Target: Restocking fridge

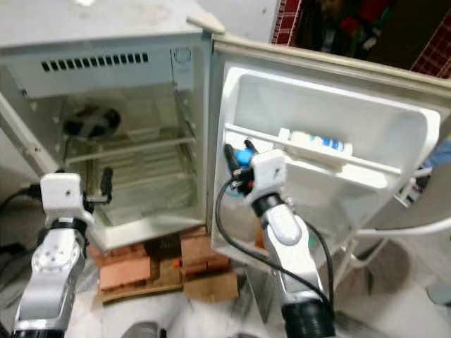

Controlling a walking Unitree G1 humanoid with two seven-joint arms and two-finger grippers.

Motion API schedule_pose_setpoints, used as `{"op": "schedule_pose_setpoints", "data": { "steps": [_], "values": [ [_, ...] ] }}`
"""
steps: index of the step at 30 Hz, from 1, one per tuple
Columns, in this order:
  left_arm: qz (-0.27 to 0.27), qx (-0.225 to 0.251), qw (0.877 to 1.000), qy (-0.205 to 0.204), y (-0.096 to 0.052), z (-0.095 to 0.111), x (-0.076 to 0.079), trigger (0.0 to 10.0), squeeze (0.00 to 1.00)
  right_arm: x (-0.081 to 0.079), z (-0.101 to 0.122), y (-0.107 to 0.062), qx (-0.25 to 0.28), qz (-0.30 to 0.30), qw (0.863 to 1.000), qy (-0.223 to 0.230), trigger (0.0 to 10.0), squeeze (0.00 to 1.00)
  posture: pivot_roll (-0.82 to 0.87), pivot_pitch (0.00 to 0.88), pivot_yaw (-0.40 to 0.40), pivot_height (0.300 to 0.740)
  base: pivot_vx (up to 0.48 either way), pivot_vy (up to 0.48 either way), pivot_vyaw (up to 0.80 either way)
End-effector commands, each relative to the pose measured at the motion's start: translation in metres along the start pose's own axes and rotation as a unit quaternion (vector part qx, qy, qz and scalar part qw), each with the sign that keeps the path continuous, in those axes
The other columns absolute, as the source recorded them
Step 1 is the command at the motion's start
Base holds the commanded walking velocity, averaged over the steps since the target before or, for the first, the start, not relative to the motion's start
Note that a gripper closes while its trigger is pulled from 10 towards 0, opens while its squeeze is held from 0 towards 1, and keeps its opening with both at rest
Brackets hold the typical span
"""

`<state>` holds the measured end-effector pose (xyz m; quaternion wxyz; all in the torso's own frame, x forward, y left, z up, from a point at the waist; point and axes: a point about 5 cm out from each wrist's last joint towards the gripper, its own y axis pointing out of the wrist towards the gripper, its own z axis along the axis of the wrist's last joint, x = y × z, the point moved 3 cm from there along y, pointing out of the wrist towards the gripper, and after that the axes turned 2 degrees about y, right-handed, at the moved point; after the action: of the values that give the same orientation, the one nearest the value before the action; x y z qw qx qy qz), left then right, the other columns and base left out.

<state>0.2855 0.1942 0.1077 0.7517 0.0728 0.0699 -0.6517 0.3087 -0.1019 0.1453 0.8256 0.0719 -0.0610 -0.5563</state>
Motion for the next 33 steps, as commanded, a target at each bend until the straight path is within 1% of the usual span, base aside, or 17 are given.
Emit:
{"op": "schedule_pose_setpoints", "data": {
  "steps": [1,6,9,14,16,19,27,29,33],
  "values": [
    [-0.01,0.002,1.0,-0.001,-0.001,0.002,0.004,10.0,0.0,0.008,0.006,-0.002,0.01,-0.011,1.0,-0.008,10.0,0.0,0.11,0.0,-0.031,0.74,0.0,0.0,0.0],
    [-0.011,0.003,1.0,0.0,-0.001,0.002,0.005,10.0,0.0,0.008,0.006,-0.001,0.01,-0.01,1.0,-0.01,10.0,0.0,0.11,0.0,-0.031,0.74,0.0,-0.453,0.0],
    [-0.001,0.003,1.0,-0.009,-0.002,0.001,0.002,10.0,0.0,0.008,0.005,-0.002,0.007,-0.009,1.0,-0.01,10.0,0.0,0.11,0.0,-0.031,0.74,0.0,0.0,0.0],
    [0.005,-0.003,1.0,-0.001,-0.006,-0.001,-0.002,10.0,0.0,0.006,0.003,-0.004,0.003,-0.001,1.0,-0.005,10.0,0.0,0.11,0.0,-0.031,0.74,0.0,0.0,0.0],
    [0.007,-0.006,1.0,-0.001,-0.011,-0.002,-0.004,10.0,0.0,0.003,0.002,-0.005,0.001,0.009,1.0,0.005,10.0,0.0,0.12,0.003,-0.031,0.74,0.0,0.0,0.0],
    [0.009,-0.011,1.0,0.0,-0.014,-0.004,-0.006,10.0,0.0,0.0,0.002,-0.007,-0.003,0.022,1.0,0.012,10.0,0.0,0.12,0.011,-0.032,0.74,0.0,0.0,0.0],
    [0.012,-0.014,1.0,0.001,-0.018,-0.005,-0.007,10.0,0.0,-0.001,-0.002,-0.009,-0.011,0.024,1.0,0.011,10.0,0.0,0.12,0.028,-0.035,0.74,0.0,0.0,0.0],
    [0.013,-0.015,1.0,0.002,-0.017,-0.005,-0.007,10.0,0.0,-0.001,-0.002,-0.009,-0.01,0.025,1.0,0.01,10.0,0.0,0.11,0.034,-0.031,0.721,0.0,0.0,0.0],
    [0.013,-0.015,1.0,0.003,-0.017,-0.004,-0.008,10.0,0.0,0.0,-0.002,-0.01,-0.011,0.024,1.0,0.009,10.0,0.0,0.11,0.037,-0.029,0.696,0.0,0.0,0.0]
  ]
}}
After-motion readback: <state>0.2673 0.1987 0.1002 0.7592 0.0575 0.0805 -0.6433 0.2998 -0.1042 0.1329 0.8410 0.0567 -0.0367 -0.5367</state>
